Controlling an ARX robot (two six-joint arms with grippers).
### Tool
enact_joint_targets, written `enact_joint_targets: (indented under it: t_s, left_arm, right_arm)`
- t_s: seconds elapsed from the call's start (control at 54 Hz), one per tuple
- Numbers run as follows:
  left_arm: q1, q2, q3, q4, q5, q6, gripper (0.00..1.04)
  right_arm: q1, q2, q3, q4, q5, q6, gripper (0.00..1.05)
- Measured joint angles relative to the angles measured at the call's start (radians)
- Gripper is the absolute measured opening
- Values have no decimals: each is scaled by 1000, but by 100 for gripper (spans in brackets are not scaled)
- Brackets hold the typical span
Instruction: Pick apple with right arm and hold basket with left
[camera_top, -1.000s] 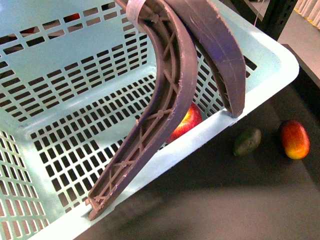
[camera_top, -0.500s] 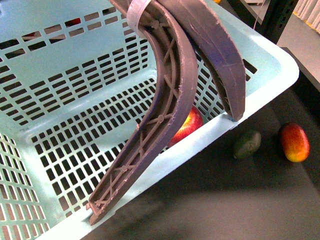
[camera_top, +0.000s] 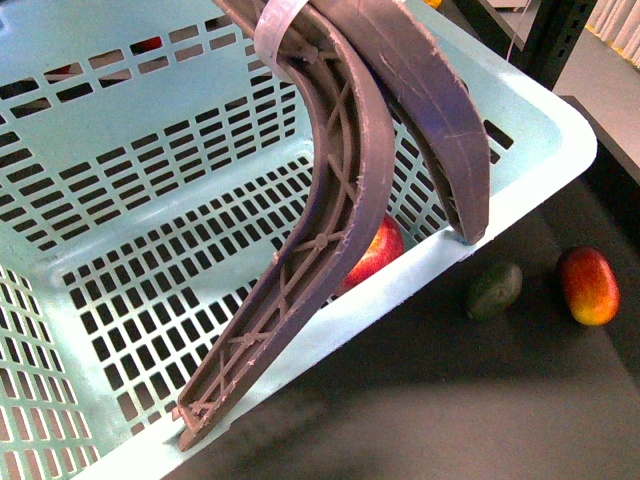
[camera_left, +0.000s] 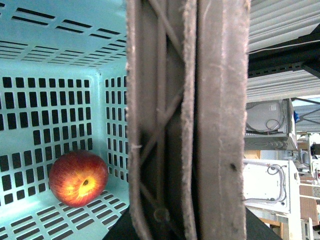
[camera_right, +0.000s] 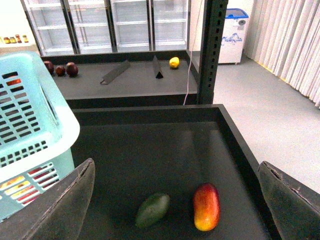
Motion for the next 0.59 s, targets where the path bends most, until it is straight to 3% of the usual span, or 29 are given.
enact_joint_targets:
  t_s: [0.222, 0.315, 0.37, 0.593]
  left_arm:
    - [0, 0, 0, 0, 0, 0, 15]
    - [1, 0, -49, 193, -79, 54, 15]
    - [10, -1, -51, 234, -106, 76, 15]
    - [155, -13, -32, 242, -103, 54, 15]
  right_arm:
    - [0, 0, 0, 0, 0, 0, 96]
    - [0, 0, 0, 0, 0, 0, 96]
    - [0, 0, 0, 0, 0, 0, 96]
    - [0, 0, 0, 0, 0, 0, 96]
